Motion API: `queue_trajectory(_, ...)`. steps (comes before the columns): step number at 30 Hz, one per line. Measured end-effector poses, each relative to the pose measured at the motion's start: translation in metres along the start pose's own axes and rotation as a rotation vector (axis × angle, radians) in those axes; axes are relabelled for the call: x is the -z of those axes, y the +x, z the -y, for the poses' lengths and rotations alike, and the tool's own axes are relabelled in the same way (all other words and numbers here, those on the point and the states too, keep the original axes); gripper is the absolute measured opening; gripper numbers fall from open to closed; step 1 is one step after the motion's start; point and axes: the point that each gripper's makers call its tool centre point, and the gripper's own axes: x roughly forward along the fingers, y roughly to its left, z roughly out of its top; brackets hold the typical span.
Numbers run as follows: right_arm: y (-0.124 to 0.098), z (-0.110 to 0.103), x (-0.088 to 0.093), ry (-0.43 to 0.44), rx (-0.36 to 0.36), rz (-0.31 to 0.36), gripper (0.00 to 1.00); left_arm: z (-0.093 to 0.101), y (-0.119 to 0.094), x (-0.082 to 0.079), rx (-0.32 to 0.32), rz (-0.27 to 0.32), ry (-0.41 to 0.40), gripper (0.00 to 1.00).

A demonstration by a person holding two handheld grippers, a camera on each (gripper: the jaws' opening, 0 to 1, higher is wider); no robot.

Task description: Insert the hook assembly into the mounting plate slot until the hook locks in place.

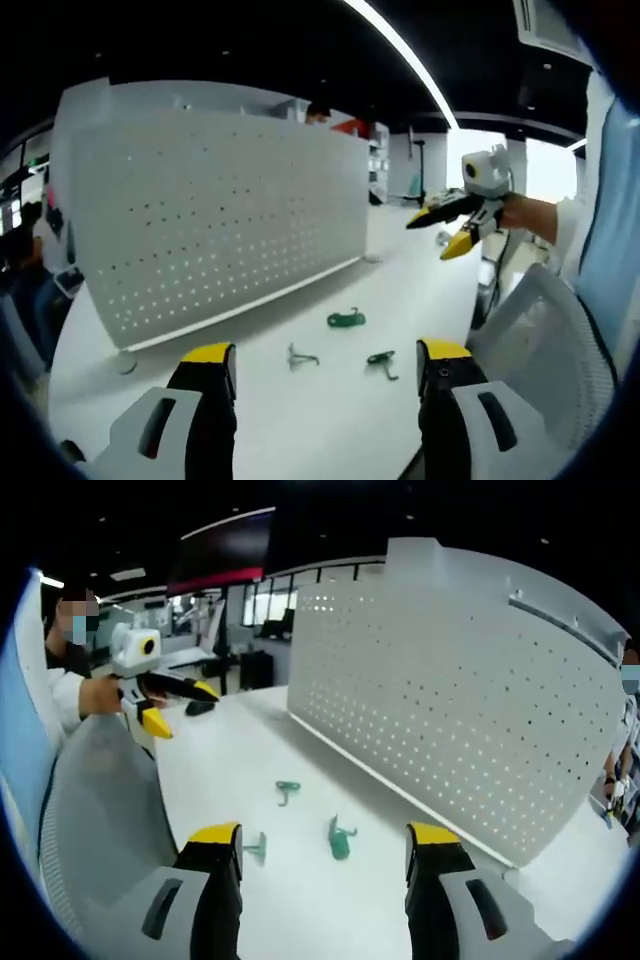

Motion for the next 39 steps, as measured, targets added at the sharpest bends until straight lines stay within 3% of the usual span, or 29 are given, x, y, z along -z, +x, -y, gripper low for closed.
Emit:
queue_trajectory(27, 0.015, 0.0, -0.004, -0.026, -0.032, -0.03, 0.59, -0.001, -0.002, -0.004, -0.011, 0.014, 0.006, 0.74)
queue_trajectory(39, 0.029, 0.001, 0.001, -0.041, -0.062, -0.067, 0.51, 0.0, -0.001, -0.002, -0.009, 0.005, 0.009, 0.74)
